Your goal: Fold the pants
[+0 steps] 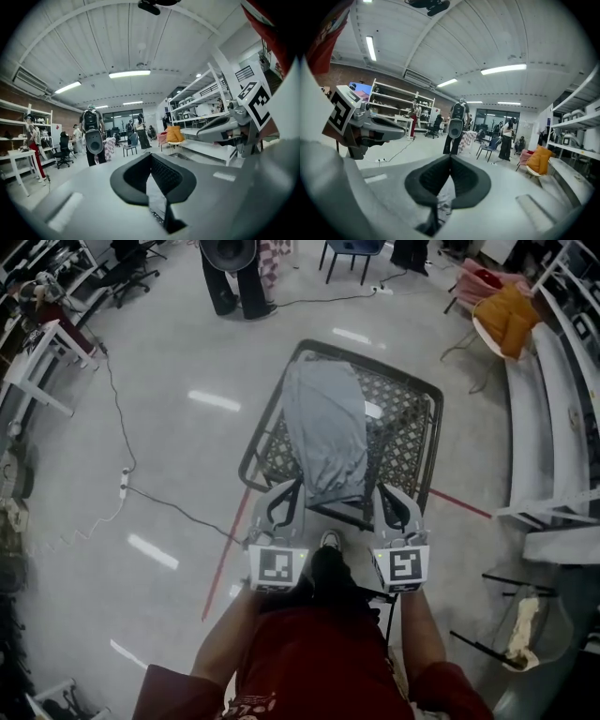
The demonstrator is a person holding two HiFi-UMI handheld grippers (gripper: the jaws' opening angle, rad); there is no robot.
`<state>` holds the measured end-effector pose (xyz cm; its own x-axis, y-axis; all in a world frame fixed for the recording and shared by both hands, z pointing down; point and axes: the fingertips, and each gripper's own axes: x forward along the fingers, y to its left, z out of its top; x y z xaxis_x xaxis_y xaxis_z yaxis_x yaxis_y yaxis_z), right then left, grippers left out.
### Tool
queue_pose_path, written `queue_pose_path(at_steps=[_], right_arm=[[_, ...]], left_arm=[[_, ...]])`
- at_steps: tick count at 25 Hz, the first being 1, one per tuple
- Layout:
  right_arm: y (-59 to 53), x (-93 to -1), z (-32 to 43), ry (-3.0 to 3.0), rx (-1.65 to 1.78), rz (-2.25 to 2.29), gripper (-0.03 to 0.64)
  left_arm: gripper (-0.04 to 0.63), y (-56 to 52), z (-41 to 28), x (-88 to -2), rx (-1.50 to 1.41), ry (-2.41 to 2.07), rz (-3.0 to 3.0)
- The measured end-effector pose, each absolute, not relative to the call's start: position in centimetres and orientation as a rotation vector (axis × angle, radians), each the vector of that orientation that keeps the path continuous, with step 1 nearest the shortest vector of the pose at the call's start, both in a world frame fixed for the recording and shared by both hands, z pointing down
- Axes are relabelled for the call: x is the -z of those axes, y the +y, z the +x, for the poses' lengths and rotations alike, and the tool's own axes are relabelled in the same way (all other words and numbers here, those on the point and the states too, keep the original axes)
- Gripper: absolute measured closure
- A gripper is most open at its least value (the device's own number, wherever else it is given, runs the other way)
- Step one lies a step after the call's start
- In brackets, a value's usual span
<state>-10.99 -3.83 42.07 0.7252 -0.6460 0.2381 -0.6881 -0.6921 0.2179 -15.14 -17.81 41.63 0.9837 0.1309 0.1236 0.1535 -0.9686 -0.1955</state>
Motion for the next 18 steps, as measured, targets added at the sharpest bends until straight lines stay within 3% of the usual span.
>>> queue_pose_path(at_steps=[5,9,13,18], right_arm=[[-3.5,-46.0,-11.0,-1.062,-0.283,2.511,0.615],[-3.0,-51.0,-10.8,-1.157,-0.409,2.353,0.59],[-3.5,-55.7,-11.3,-1.288,-0.536,2.101,0.472],[-4.2,-60.5,-11.0,-1.4,-0.637,1.849,0.405]], left_arm=[[0.555,-17.2,-14.9,-47.2,0.335,-0.282,-2.83],[0.456,-15.2,-14.2,-51.2,0.499,-0.441,-2.696],[0.343,-13.9,-14.3,-56.0,0.644,-0.618,-2.529],[0.259,-13.0,-13.8,-61.3,0.8,-0.769,-2.355]])
